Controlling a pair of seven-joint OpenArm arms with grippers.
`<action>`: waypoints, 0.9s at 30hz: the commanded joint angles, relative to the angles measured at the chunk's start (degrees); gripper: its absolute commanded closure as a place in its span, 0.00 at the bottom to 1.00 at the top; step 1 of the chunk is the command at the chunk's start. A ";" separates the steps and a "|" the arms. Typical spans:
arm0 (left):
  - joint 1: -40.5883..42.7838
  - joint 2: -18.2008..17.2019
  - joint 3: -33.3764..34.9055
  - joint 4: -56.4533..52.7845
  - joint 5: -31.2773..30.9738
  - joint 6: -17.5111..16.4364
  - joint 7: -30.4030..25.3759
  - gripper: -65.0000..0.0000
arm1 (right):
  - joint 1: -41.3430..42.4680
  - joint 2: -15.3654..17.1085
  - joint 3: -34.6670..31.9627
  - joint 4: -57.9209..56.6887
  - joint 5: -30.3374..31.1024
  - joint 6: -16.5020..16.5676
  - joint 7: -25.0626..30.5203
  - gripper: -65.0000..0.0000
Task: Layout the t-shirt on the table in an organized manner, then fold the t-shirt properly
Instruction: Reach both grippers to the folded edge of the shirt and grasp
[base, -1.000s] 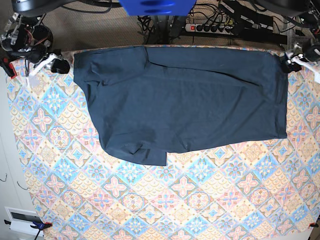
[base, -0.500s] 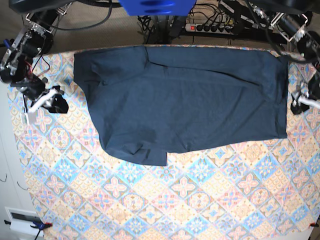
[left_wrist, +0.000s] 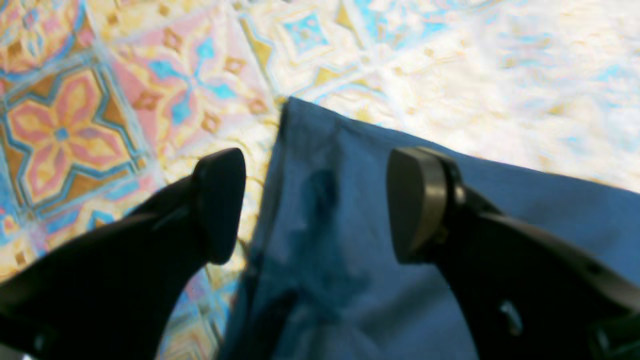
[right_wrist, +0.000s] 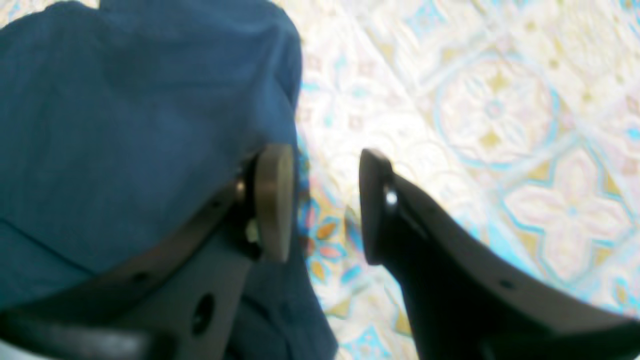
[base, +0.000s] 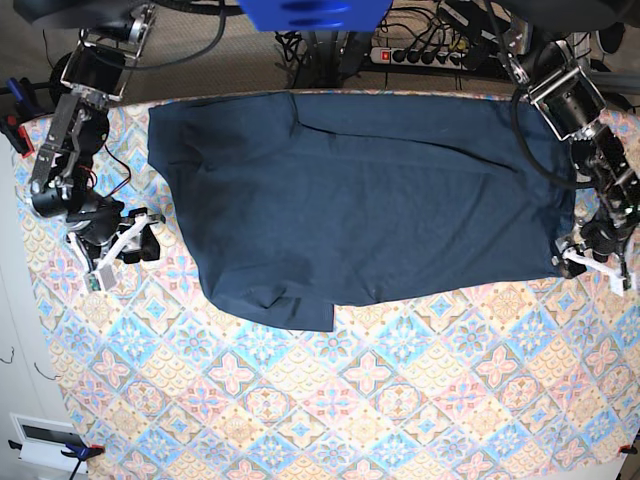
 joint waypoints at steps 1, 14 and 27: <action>-2.21 -1.15 1.32 -1.06 0.67 0.02 -3.29 0.33 | 1.29 0.77 0.21 -0.06 0.54 0.24 1.06 0.66; -10.73 -1.06 2.81 -21.45 11.05 0.02 -16.74 0.33 | 3.23 0.77 0.21 -1.47 0.37 0.24 1.15 0.66; -11.61 -1.06 2.99 -24.97 11.22 0.11 -20.87 0.33 | 3.23 -1.34 0.21 -1.47 0.37 0.24 1.15 0.66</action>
